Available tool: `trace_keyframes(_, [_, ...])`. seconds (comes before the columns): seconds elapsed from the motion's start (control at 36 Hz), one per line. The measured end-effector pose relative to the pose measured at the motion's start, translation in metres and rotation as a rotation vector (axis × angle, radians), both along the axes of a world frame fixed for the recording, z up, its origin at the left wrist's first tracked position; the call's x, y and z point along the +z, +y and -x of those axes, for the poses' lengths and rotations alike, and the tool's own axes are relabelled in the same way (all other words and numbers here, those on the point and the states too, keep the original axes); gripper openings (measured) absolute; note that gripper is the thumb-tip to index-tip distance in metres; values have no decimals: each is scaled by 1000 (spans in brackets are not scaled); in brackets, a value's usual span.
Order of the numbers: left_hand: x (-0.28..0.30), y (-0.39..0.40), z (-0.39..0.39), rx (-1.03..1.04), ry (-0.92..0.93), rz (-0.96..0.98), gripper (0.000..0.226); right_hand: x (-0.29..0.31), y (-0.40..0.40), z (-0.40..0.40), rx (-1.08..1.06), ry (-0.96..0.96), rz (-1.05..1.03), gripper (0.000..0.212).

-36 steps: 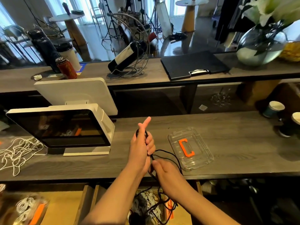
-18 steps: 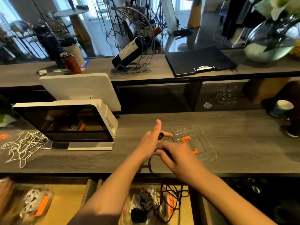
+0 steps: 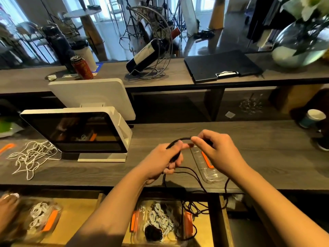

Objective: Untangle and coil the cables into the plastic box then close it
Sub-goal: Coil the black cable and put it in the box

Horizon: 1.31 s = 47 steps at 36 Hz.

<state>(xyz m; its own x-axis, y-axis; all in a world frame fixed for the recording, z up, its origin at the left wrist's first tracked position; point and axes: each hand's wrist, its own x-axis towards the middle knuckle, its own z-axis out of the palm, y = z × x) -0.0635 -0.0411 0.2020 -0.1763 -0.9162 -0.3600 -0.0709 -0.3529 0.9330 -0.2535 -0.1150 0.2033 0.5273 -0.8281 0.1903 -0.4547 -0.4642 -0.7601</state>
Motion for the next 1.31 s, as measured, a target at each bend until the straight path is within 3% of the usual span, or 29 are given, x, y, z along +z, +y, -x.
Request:
trace_keyframes(0.11, [3, 5, 6, 121, 120, 47, 46, -15, 18, -6, -21, -62, -96, 39])
trace_keyframes(0.19, [1, 6, 12, 240, 183, 94, 48, -27, 28, -11, -44, -64, -125, 34])
trace_keyframes(0.36, [8, 0, 17, 529, 584, 131, 49, -53, 54, -24, 31, -39, -245, 34])
trace_keyframes(0.47, [3, -7, 19, 710, 723, 132, 49, -58, 77, -33, 102, 34, -283, 26])
trace_keyframes(0.58, [-8, -11, 16, 818, 589, 154, 50, -52, 85, -38, 139, 60, -334, 25])
trace_keyframes(0.67, [-13, -12, 10, 843, 277, 228, 47, -44, 94, -36, 221, 131, -325, 24])
trace_keyframes(0.78, [-20, -10, 4, 710, -262, 287, 43, -24, 99, -36, 289, 161, -243, 19])
trace_keyframes(0.83, [-26, -7, 2, 621, -407, 292, 51, -15, 93, -35, 295, 172, -196, 18])
trace_keyframes(0.92, [-25, 1, 0, 415, -297, 225, 78, -7, 77, -31, 273, 133, -134, 17])
trace_keyframes(1.0, [-15, 8, 2, 197, -254, 48, 88, 0, 60, -30, 266, 99, -38, 12])
trace_keyframes(1.17, [-17, 18, -5, -151, -4, -158, 81, 9, 31, -30, 122, 64, 94, 14])
trace_keyframes(1.22, [-12, 20, -9, -255, -67, -119, 77, 7, 25, -29, 79, 31, 68, 20])
trace_keyframes(1.31, [-3, 22, -15, -392, -245, -46, 50, 2, 22, -30, 56, -3, 0, 19])
